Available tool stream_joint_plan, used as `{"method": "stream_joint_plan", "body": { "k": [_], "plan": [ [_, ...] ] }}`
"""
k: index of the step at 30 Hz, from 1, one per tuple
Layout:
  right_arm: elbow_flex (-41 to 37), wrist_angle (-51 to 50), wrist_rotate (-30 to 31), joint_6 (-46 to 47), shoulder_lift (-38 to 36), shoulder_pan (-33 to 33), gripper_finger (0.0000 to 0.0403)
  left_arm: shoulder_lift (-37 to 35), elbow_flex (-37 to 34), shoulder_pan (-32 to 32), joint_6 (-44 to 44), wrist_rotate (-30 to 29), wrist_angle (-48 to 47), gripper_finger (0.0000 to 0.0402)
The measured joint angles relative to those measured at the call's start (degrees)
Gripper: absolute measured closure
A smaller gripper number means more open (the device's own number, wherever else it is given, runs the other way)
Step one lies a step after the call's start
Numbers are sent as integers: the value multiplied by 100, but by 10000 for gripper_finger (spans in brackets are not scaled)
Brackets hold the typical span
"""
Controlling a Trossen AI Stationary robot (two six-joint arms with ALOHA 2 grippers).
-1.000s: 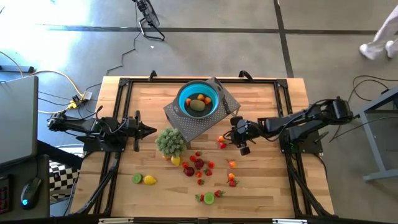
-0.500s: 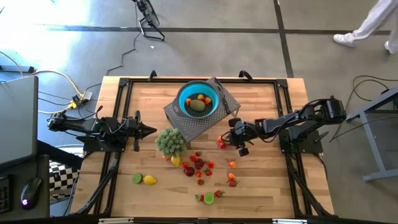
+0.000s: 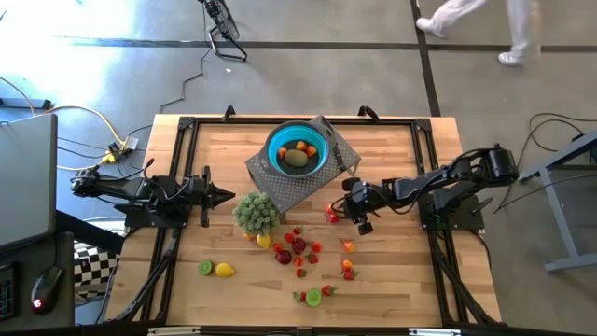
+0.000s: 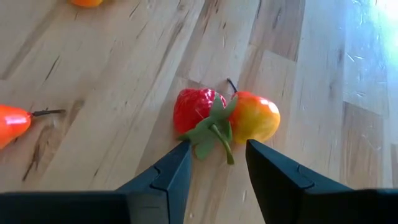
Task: Pick & Place Fruit
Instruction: Put the strawberry into the blue strainer bowl on the shelf
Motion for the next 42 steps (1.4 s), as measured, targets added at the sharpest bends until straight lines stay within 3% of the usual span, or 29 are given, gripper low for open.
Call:
{"method": "stream_joint_plan", "body": {
  "k": [10,23,35,42],
  "plan": [
    [0,-2,140,266,0,1,262,0,0,-1,0,0,1,401],
    [-2,-7,129,306,0,2,344,0,0,0,0,0,0,401],
    [-2,-7,129,306,0,1,393,0,0,1,0,0,-1,401],
    [-2,-7,114,306,0,2,397,0,0,1,0,1,0,401]
  ]
}}
